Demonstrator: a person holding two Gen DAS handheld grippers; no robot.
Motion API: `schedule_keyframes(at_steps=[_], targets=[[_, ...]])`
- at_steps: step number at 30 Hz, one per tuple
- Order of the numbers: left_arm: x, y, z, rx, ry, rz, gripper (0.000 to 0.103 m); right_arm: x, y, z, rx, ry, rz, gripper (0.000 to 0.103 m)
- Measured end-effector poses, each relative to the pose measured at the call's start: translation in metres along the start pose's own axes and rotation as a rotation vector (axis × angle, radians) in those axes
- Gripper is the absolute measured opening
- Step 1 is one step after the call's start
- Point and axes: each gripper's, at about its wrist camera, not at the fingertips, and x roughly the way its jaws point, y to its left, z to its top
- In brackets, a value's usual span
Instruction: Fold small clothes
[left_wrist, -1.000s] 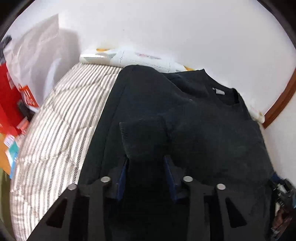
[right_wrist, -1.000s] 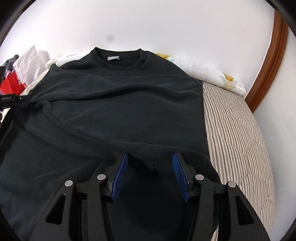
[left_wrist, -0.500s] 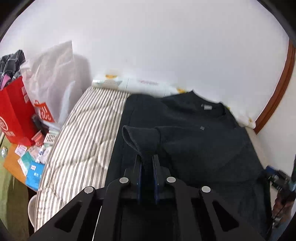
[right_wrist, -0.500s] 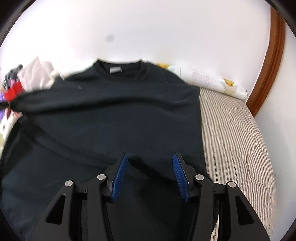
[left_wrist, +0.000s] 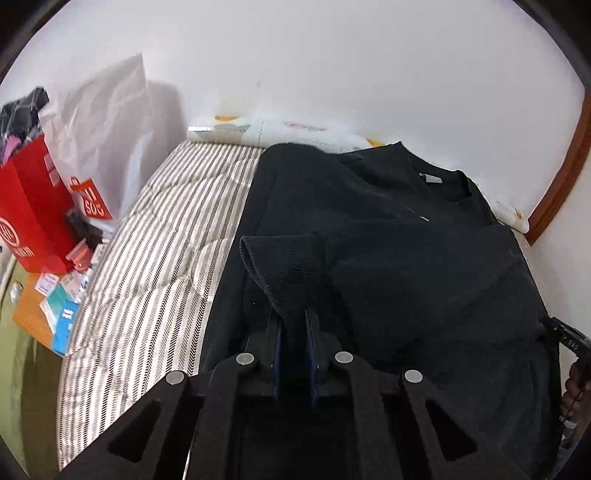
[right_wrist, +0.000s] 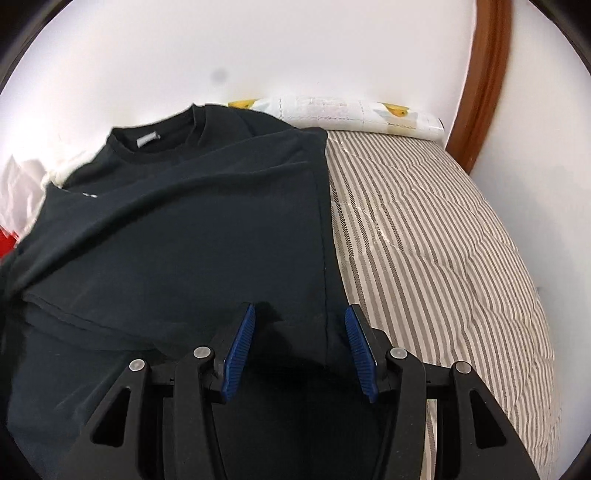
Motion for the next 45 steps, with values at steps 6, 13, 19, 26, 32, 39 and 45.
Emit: schedule_keyframes(at_steps=[6, 13, 19, 26, 32, 39, 45], targets=[[-0.026, -0.011, -0.006, 0.026, -0.025, 0.005, 0.015, -0.030, -0.005, -0.016, -0.004, -0.020, -0.018, 0.050], [-0.065, -0.018, -0.028, 0.044, -0.039, -0.027, 0.026, -0.074, -0.006, -0.049, -0.025, -0.049, -0.040, 0.050], [-0.086, -0.019, -0.072, 0.049, -0.004, -0.055, 0.042, -0.096, -0.021, -0.081, 0.032, -0.010, 0.000, 0.050], [-0.097, 0.004, -0.132, -0.006, 0.056, -0.039, 0.046, -0.115, -0.036, -0.137, 0.030, -0.002, -0.009, 0.053], [-0.107, 0.023, -0.170, -0.038, 0.080, -0.034, 0.046, -0.116, -0.041, -0.183, 0.048, 0.004, 0.026, 0.053], [-0.122, 0.030, -0.193, -0.027, 0.056, -0.002, 0.046, -0.121, -0.044, -0.211, 0.081, -0.026, 0.065, 0.052], [-0.125, 0.032, -0.205, -0.035, 0.049, -0.013, 0.046, -0.125, -0.035, -0.218, 0.063, -0.049, 0.060, 0.050]])
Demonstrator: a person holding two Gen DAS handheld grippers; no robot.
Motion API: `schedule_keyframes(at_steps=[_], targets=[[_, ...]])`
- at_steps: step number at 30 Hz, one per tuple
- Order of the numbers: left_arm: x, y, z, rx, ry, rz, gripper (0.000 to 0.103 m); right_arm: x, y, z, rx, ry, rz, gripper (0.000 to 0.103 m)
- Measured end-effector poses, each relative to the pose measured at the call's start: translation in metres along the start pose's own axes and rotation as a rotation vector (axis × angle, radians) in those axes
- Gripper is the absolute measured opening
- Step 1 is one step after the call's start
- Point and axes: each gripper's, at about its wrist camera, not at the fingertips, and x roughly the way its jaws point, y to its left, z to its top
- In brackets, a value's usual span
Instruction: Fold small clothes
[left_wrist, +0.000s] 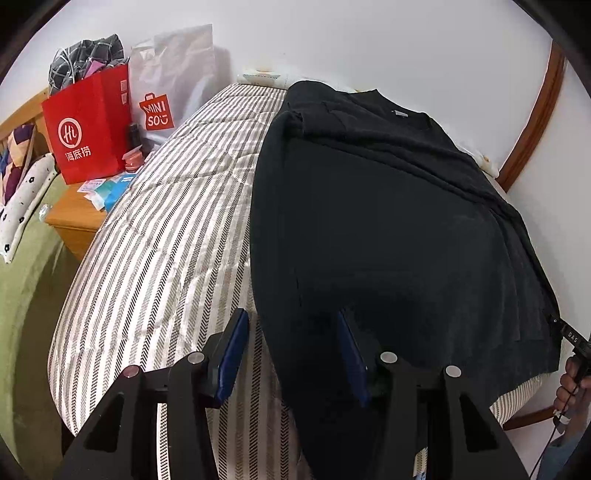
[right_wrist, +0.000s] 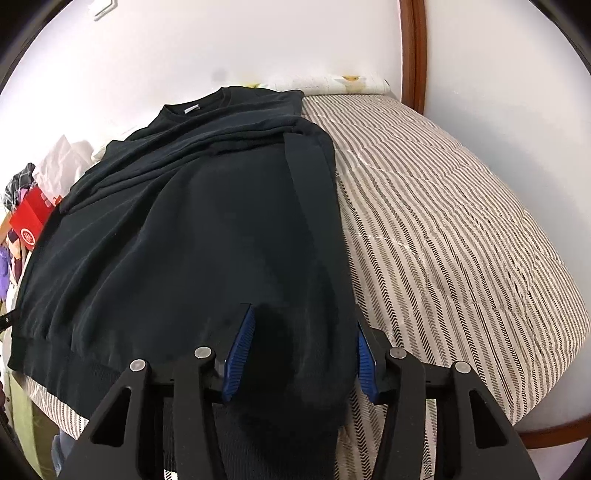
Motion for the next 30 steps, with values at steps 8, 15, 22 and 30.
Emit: schedule_keyframes(at_steps=[8, 15, 22, 30], targets=[[0.007, -0.011, 0.004, 0.017, -0.022, 0.045, 0.046, 0.010, 0.012, 0.011, 0.000, -0.021, -0.019, 0.049], [0.015, -0.029, 0.010, 0.036, -0.037, 0.119, 0.020, 0.013, 0.023, 0.014, -0.022, -0.042, -0.027, 0.016], [0.003, -0.021, 0.007, -0.020, -0.052, 0.050, 0.007, 0.005, 0.016, 0.014, -0.032, -0.047, 0.014, 0.010], [-0.025, -0.017, 0.002, -0.013, -0.080, -0.051, 0.007, -0.022, -0.005, 0.008, -0.017, -0.084, -0.014, 0.007]])
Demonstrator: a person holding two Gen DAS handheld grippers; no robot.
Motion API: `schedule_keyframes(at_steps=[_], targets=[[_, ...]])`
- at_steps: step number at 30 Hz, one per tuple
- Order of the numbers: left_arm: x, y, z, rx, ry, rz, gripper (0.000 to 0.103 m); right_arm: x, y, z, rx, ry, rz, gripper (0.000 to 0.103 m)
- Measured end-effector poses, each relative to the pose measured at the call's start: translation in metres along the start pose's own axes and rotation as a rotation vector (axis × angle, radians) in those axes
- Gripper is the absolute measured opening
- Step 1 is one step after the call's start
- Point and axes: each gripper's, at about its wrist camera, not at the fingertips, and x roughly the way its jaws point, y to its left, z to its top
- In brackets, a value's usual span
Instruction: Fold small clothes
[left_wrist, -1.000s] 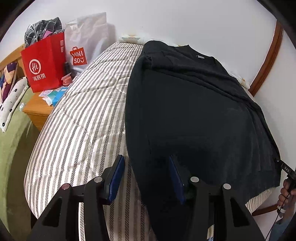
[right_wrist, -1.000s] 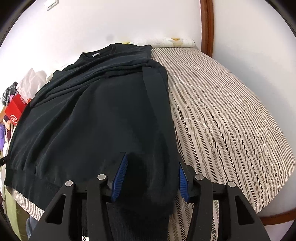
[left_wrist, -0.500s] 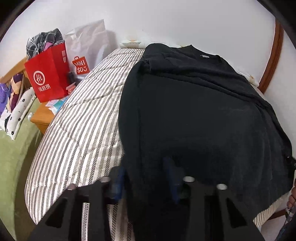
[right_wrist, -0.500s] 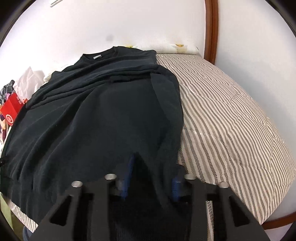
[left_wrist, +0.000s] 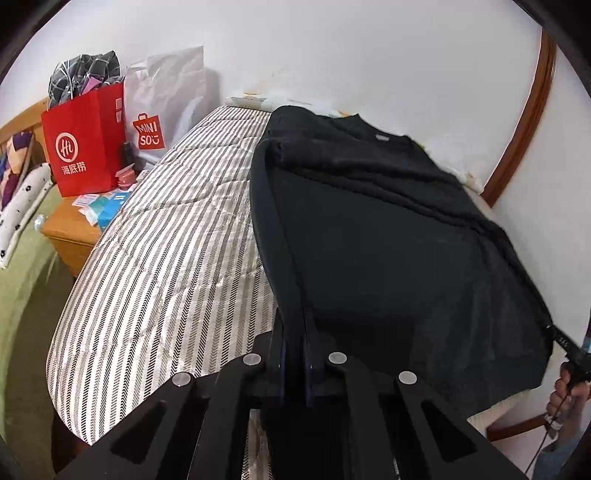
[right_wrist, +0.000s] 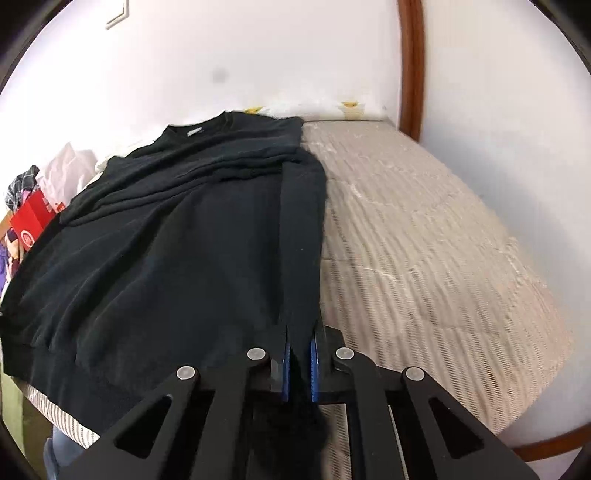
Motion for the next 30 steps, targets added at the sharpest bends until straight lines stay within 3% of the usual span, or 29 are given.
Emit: schedule_keyframes(at_steps=[3, 13, 17, 21, 23, 25, 26, 30], targets=[[0.000, -0.001, 0.005, -0.003, -0.005, -0.013, 0.007, -0.004, -0.005, 0.005, 0.023, 0.012, 0.044, 0.007], [0.007, 0.006, 0.008, -0.022, 0.023, -0.034, 0.007, 0.021, 0.007, 0.013, -0.003, 0.088, 0.049, 0.014], [0.010, 0.006, 0.006, -0.028, 0.031, -0.034, 0.007, 0.029, 0.006, 0.009, -0.002, 0.109, 0.044, 0.034], [0.007, 0.003, 0.008, -0.018, 0.026, -0.033, 0.007, 0.038, 0.012, 0.010, 0.007, 0.102, 0.040, 0.037], [0.005, 0.001, 0.009, -0.011, 0.021, -0.030, 0.007, 0.040, 0.018, 0.011, 0.010, 0.101, 0.052, 0.034], [0.004, 0.000, 0.010, -0.009, 0.018, -0.027, 0.007, 0.040, 0.023, 0.012, -0.008, 0.097, 0.056, 0.014], [0.003, 0.000, 0.010, -0.009, 0.015, -0.026, 0.007, 0.040, 0.026, 0.013, -0.025, 0.094, 0.058, 0.010], [-0.006, -0.002, 0.010, -0.006, -0.007, -0.024, 0.007, 0.024, 0.025, 0.014, -0.050, 0.034, 0.079, 0.008]])
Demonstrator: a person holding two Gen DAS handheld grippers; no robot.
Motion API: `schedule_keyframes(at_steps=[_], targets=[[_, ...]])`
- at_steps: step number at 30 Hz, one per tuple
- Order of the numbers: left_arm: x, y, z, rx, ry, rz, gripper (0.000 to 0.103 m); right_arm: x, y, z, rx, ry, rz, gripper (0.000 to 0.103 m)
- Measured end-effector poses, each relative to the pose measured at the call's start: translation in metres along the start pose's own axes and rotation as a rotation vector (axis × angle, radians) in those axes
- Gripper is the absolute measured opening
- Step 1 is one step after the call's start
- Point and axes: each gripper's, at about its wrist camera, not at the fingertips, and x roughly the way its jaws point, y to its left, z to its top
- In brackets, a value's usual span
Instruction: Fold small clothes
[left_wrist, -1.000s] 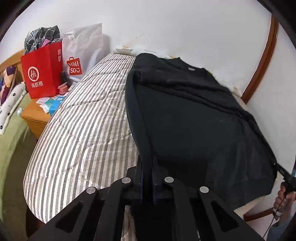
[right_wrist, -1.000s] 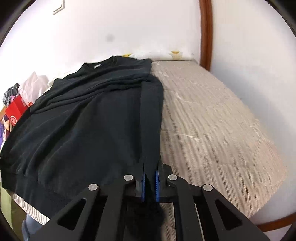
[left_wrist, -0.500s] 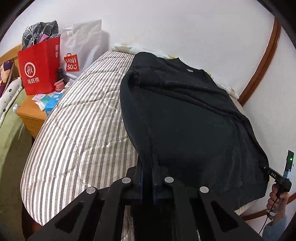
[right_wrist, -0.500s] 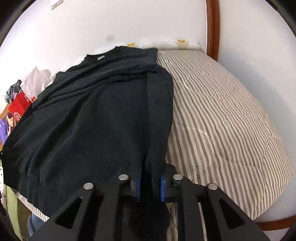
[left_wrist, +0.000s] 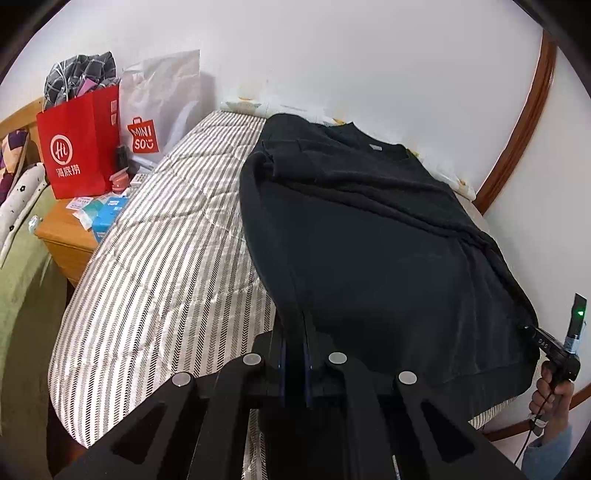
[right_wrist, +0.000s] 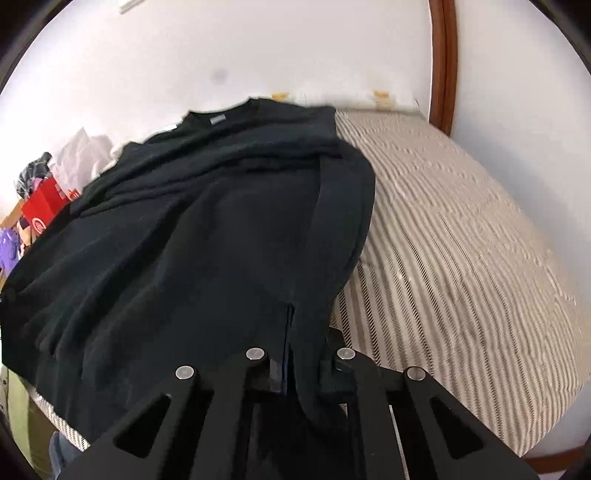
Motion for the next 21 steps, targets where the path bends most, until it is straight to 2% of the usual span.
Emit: schedule_keyframes(at_steps=[5, 8, 13, 21], targets=[[-0.012, 0.001, 0.000, -0.020, -0.014, -0.054, 0.007, -0.032, -0.014, 0.003, -0.006, -0.060, 0.042, 0.008], [-0.014, -0.002, 0.009, -0.018, -0.035, -0.063, 0.007, -0.035, -0.012, 0.015, -0.021, -0.077, 0.032, 0.008], [-0.023, -0.008, 0.038, 0.004, -0.122, -0.052, 0.007, -0.037, -0.004, 0.047, 0.000, -0.163, 0.031, 0.008], [-0.012, -0.007, 0.087, -0.034, -0.181, -0.051, 0.007, -0.026, -0.010, 0.107, 0.054, -0.226, 0.040, 0.008]])
